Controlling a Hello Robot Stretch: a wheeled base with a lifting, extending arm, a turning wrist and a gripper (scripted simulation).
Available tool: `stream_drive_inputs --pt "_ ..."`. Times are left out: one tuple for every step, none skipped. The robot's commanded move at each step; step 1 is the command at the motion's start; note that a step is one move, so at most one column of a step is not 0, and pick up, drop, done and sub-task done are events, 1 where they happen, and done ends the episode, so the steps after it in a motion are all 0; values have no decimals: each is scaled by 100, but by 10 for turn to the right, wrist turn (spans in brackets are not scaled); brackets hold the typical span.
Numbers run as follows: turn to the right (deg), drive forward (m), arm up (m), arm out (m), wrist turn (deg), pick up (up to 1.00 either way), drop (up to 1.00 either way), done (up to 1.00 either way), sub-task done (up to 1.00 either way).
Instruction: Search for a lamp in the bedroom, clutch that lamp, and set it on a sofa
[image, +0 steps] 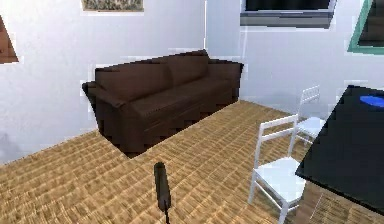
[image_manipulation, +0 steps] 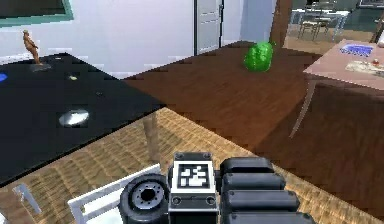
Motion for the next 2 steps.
stream_drive_inputs --pt "0 100 0 0 0 0 0 0 0" --pt "0 35 0 0 0 0 0 0 0"
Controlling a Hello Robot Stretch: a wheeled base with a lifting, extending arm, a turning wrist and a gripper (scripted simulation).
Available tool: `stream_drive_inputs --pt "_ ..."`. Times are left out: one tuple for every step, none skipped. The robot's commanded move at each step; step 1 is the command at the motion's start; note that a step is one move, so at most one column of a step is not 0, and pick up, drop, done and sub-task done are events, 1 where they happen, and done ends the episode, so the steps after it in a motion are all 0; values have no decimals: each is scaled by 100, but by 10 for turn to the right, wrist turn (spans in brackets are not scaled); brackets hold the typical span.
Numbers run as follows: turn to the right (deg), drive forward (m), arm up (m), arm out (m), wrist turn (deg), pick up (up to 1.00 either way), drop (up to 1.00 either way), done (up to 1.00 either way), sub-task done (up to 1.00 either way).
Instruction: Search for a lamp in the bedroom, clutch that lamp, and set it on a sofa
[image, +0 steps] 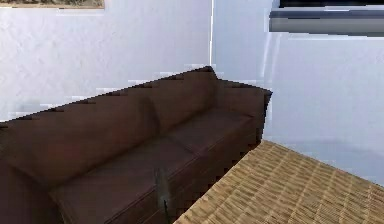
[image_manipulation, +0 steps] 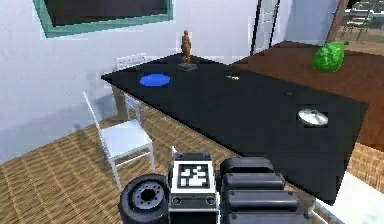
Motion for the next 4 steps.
stream_drive_inputs --pt "270 0 0 0 0 0 0 0 0" --pt "0 100 0 0 0 0 0 0 0" --pt "90 0 0 0 0 0 0 0 0" --pt "0 10 0 0 0 0 0 0 0"
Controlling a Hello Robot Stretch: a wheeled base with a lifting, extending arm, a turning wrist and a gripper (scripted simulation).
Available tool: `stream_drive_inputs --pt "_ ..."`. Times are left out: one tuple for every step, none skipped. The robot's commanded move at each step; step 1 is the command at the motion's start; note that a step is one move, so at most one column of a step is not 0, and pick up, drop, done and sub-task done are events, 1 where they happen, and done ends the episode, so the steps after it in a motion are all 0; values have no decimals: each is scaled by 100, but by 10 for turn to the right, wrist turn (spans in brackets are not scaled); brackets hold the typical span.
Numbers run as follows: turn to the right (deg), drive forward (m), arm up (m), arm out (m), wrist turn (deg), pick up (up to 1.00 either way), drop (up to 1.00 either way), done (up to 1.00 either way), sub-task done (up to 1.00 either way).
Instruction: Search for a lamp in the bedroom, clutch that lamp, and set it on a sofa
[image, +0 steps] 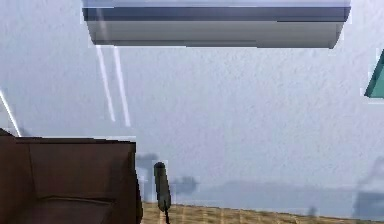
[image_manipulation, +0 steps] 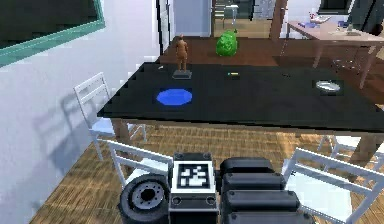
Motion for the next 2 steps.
stream_drive_inputs --pt "90 0 0 0 0 0 0 0 0" --pt "-90 0 0 0 0 0 0 0 0"
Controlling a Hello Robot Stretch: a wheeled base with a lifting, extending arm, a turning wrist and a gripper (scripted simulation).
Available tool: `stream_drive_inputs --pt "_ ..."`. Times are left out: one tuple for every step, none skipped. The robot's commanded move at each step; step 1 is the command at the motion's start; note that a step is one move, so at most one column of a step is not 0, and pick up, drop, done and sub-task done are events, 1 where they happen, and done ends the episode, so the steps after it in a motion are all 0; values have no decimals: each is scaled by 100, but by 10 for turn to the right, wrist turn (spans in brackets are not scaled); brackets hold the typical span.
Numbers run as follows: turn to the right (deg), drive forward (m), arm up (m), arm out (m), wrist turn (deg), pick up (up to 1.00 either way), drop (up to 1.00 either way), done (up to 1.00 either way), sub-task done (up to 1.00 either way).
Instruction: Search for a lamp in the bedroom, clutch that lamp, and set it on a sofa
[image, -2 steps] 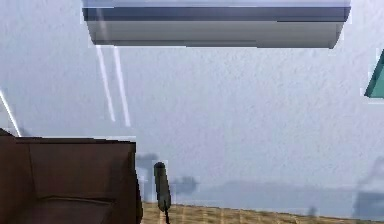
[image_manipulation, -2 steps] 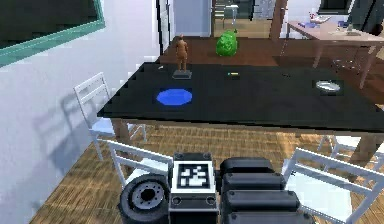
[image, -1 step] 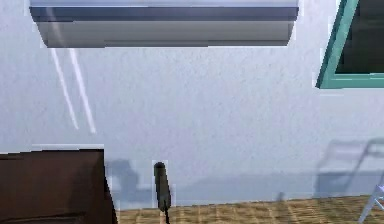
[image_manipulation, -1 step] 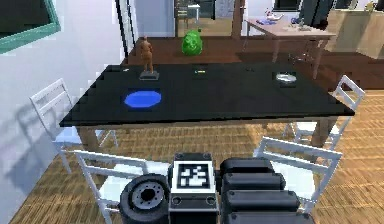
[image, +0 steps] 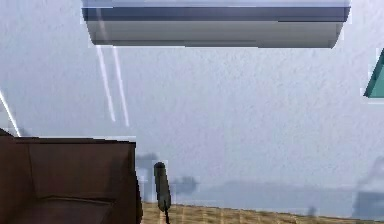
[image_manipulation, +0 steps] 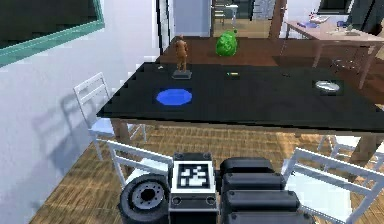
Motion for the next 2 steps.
stream_drive_inputs --pt "90 0 0 0 0 0 0 0 0" --pt "-450 0 0 0 0 0 0 0 0"
